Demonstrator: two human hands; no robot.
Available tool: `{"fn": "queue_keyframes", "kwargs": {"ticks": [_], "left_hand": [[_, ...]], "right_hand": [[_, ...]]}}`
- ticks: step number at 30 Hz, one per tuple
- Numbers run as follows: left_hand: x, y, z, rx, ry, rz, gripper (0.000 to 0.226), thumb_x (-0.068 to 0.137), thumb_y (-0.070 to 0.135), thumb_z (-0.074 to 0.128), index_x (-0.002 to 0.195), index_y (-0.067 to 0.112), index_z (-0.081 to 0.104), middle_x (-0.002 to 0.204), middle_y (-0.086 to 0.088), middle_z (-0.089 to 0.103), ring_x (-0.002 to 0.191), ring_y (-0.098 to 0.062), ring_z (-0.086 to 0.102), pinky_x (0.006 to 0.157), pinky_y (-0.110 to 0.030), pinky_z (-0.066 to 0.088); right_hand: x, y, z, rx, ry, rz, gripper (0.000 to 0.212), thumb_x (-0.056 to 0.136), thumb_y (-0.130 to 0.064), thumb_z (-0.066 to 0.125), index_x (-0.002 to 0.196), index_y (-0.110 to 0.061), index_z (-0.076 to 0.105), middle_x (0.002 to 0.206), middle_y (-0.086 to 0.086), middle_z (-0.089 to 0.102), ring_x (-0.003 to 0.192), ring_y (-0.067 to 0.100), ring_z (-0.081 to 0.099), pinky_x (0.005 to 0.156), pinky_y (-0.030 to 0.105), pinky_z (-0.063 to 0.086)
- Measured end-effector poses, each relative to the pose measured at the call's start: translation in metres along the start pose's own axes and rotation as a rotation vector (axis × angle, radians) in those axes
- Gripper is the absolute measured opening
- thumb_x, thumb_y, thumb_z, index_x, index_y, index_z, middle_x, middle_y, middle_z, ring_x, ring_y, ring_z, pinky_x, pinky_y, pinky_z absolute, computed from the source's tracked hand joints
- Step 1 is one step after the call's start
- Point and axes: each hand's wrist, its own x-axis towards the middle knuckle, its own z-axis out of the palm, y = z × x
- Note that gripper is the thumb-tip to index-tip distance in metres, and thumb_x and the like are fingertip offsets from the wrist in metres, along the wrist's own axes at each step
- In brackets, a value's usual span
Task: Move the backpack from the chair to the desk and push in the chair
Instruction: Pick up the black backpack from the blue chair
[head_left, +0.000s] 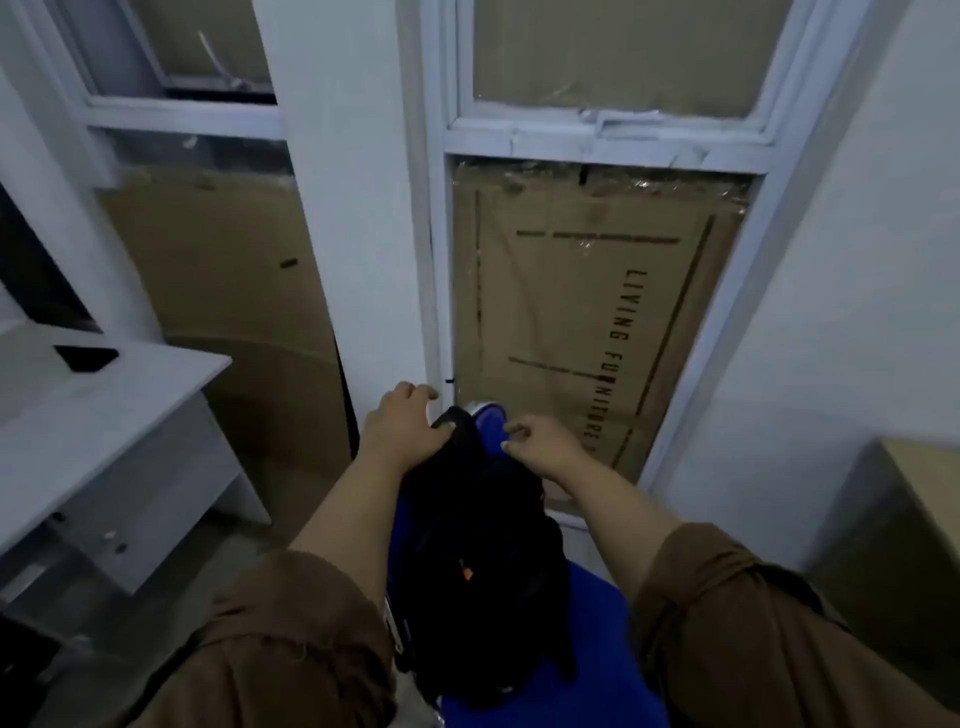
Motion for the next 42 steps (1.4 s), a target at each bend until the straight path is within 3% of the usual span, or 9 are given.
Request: {"fn": "queue_keyframes", "kwargs": {"ticks": [4,9,15,19,23,33,37,40,42], "left_hand": [[0.006,-0.037,0.037,0.013,-0.136,-0.106,0.061,0.087,0.050,0.054,0.138,0.018,0.044,0.141,-0.008,0.046,0.126,-0.027,0.048,0.099,-0.044,0.044],[0.002,-0.065,0.069,-0.095,-0.222,-0.098,0.049,0.095,0.048,0.042,0.133,0.016,0.043,0.135,-0.009,0.051,0.111,-0.028,0.056,0.089,-0.041,0.048],[0.006,-0.070,0.069,0.177,-0.176,0.006,0.049,0.095,0.053,0.035,0.123,0.014,0.044,0.122,-0.009,0.057,0.103,-0.029,0.057,0.075,-0.039,0.046],[-0.009,-0.076,0.060,0.439,0.033,-0.017,0.060,0.085,0.064,0.030,0.110,0.014,0.052,0.105,-0.011,0.058,0.097,-0.032,0.055,0.074,-0.040,0.044],[-0.034,-0.072,0.060,0.495,0.184,0.047,0.050,0.087,0.056,0.033,0.088,0.014,0.060,0.086,-0.007,0.063,0.083,-0.028,0.056,0.072,-0.039,0.043],[-0.090,-0.040,0.087,0.212,0.101,-0.072,0.043,0.095,0.046,0.045,0.093,0.007,0.064,0.108,-0.015,0.060,0.115,-0.033,0.050,0.084,-0.041,0.044],[-0.103,-0.025,0.105,-0.015,-0.001,-0.187,0.043,0.095,0.048,0.042,0.101,0.008,0.058,0.118,-0.014,0.050,0.108,-0.031,0.048,0.087,-0.043,0.047],[-0.113,0.002,0.108,-0.389,-0.159,-0.123,0.048,0.095,0.057,0.031,0.110,0.018,0.054,0.120,-0.006,0.049,0.100,-0.020,0.053,0.086,-0.039,0.047],[-0.120,0.020,0.107,-0.359,-0.259,0.005,0.056,0.088,0.064,0.040,0.129,0.025,0.046,0.127,0.003,0.048,0.105,-0.014,0.054,0.088,-0.036,0.049]], "right_hand": [[0.022,0.010,0.039,0.063,-0.076,0.137,0.039,0.090,-0.027,0.061,0.125,-0.012,0.059,0.126,0.010,0.061,0.114,0.027,0.059,0.090,0.028,0.043],[0.041,0.017,0.079,0.281,-0.226,0.369,0.023,0.095,-0.028,0.052,0.102,-0.007,0.059,0.085,0.008,0.058,0.077,0.021,0.055,0.078,0.032,0.044],[0.048,0.019,0.114,0.709,-0.252,0.581,0.017,0.098,-0.024,0.047,0.087,-0.015,0.055,0.101,0.008,0.058,0.087,0.023,0.056,0.079,0.036,0.045],[0.041,0.025,0.105,0.960,-0.120,0.677,0.014,0.089,-0.006,0.048,0.079,-0.014,0.054,0.106,0.010,0.057,0.107,0.032,0.058,0.084,0.041,0.050],[0.016,0.035,0.084,1.095,-0.069,0.642,0.014,0.083,-0.002,0.045,0.072,-0.011,0.048,0.111,0.010,0.058,0.101,0.032,0.059,0.077,0.043,0.053],[-0.049,0.041,0.064,1.191,0.055,0.608,0.021,0.086,-0.002,0.044,0.067,-0.011,0.043,0.149,0.016,0.036,0.132,0.043,0.039,0.092,0.055,0.052],[-0.067,0.038,0.062,1.224,0.072,0.593,0.021,0.086,0.000,0.044,0.068,-0.010,0.045,0.154,0.017,0.030,0.136,0.044,0.035,0.091,0.054,0.053],[-0.072,0.036,0.061,1.206,0.053,0.581,0.021,0.087,-0.001,0.046,0.068,-0.009,0.046,0.148,0.017,0.036,0.129,0.044,0.044,0.083,0.050,0.056],[-0.073,0.035,0.058,1.151,0.023,0.575,0.015,0.085,-0.003,0.049,0.071,-0.009,0.048,0.132,0.018,0.048,0.101,0.039,0.057,0.074,0.044,0.057]]}}
